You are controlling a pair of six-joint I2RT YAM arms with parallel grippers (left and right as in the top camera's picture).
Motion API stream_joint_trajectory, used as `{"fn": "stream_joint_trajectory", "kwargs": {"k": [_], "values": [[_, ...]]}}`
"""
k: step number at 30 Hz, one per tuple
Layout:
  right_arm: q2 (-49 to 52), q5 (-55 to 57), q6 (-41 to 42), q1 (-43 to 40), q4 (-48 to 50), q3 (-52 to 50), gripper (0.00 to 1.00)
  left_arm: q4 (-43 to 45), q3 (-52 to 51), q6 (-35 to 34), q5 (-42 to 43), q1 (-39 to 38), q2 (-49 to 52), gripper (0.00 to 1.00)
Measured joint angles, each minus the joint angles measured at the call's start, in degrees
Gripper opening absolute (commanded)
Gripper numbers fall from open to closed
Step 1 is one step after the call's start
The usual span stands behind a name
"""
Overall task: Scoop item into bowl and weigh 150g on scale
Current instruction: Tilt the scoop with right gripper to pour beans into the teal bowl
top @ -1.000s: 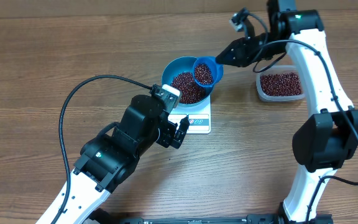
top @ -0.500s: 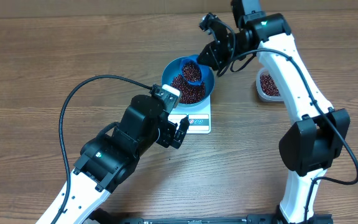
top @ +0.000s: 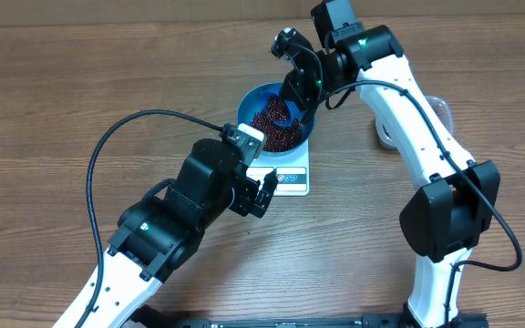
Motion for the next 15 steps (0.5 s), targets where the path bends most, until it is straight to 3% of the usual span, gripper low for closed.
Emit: {"fn": "stream_joint_trajectory", "kwargs": {"k": [15], "values": [[-0.02,10.34,-1.03,3.89,-0.04,0.0,0.04,0.0,0.0,0.0,-0.09,0.0,0.0,0.99]]}}
